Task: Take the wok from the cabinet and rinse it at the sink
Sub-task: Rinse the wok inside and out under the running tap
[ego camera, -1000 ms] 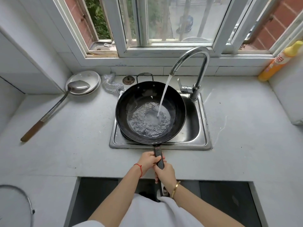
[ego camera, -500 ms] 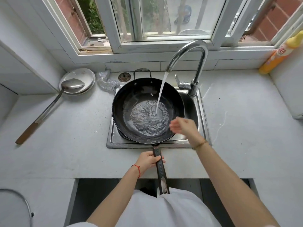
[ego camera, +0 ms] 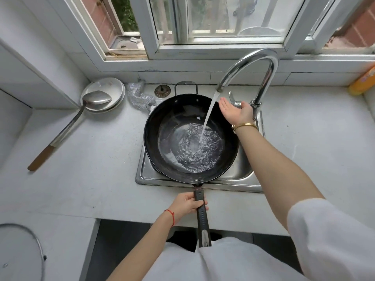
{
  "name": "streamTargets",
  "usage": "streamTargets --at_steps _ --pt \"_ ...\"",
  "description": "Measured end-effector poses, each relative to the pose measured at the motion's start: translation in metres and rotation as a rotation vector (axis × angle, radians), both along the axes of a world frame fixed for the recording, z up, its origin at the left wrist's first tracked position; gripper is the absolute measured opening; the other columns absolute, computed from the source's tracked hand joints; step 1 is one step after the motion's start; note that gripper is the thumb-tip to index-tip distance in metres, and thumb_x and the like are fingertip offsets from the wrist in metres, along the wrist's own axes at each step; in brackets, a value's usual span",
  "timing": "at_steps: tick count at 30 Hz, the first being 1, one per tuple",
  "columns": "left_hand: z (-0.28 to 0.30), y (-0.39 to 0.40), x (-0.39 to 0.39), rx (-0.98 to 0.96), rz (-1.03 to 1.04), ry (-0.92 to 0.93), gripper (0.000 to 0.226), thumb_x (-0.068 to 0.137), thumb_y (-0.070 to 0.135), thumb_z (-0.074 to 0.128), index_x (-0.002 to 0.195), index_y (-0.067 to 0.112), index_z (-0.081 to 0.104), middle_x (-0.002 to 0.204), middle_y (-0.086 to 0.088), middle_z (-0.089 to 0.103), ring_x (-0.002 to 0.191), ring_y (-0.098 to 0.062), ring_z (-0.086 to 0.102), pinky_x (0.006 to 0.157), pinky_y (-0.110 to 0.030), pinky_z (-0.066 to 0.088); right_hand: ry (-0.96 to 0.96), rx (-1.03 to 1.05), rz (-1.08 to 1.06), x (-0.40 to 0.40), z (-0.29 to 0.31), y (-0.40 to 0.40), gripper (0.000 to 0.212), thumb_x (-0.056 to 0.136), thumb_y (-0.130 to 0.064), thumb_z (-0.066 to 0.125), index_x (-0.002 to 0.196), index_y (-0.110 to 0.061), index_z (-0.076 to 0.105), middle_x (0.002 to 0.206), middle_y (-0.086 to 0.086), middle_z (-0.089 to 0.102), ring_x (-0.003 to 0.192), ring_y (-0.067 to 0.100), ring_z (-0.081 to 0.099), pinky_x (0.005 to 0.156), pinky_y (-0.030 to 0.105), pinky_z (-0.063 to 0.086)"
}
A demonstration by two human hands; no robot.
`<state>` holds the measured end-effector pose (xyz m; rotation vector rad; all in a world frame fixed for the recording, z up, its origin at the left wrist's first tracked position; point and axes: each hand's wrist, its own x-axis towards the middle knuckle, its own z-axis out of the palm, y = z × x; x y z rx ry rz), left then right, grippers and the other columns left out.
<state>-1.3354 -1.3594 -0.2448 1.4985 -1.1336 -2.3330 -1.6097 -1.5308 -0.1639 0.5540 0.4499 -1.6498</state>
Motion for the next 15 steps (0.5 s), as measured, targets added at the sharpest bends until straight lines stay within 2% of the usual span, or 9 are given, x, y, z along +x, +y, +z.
streamTargets --at_steps 3,7,11,12,15 --pt "0.0 0.0 -0.001 0.016 0.009 0.005 0.02 0.092 -0.007 0.054 0.112 -0.004 0.059 0.102 -0.017 0.066 0.082 -0.024 0.072 0.08 -0.027 0.057 -0.146 -0.037 -0.091 -0.008 -0.004 -0.008 0.059 0.103 -0.028 0.033 0.147 0.009 0.021 0.155 0.021 0.028 0.147 0.03 0.024 0.121 0.039 0.019" --pt "0.001 0.0 -0.001 0.016 0.014 0.001 0.021 0.092 -0.007 0.054 0.112 -0.004 0.059 0.102 -0.017 0.066 0.079 -0.021 0.073 0.078 -0.025 0.057 -0.274 -0.025 -0.153 -0.015 -0.009 -0.014 0.055 0.102 -0.026 0.039 0.145 0.007 0.027 0.147 0.023 0.037 0.14 0.033 0.034 0.118 0.042 0.027" --pt "0.001 0.001 -0.001 0.021 0.019 -0.003 0.023 0.092 -0.006 0.054 0.114 -0.005 0.059 0.103 -0.017 0.065 0.08 -0.021 0.072 0.079 -0.026 0.057 -0.286 0.013 -0.191 -0.019 -0.004 -0.009 0.042 0.102 -0.019 0.037 0.132 0.009 0.041 0.111 0.028 0.054 0.132 0.03 0.046 0.112 0.04 0.037" --pt "0.001 0.001 -0.001 0.017 0.016 -0.005 0.024 0.092 -0.006 0.054 0.115 -0.006 0.058 0.104 -0.017 0.065 0.081 -0.022 0.072 0.08 -0.027 0.057 -0.288 0.012 -0.19 -0.021 -0.004 -0.007 0.042 0.101 -0.018 0.037 0.132 0.01 0.041 0.111 0.028 0.054 0.132 0.03 0.047 0.111 0.039 0.038" --pt "0.0 0.001 -0.001 0.005 0.005 -0.009 0.025 0.093 -0.005 0.054 0.118 -0.007 0.057 0.104 -0.017 0.066 0.082 -0.022 0.072 0.083 -0.028 0.058 -0.173 0.035 -0.087 -0.025 -0.004 0.0 0.045 0.102 -0.021 0.035 0.136 0.008 0.041 0.135 0.019 0.052 0.135 0.03 0.043 0.116 0.04 0.032"
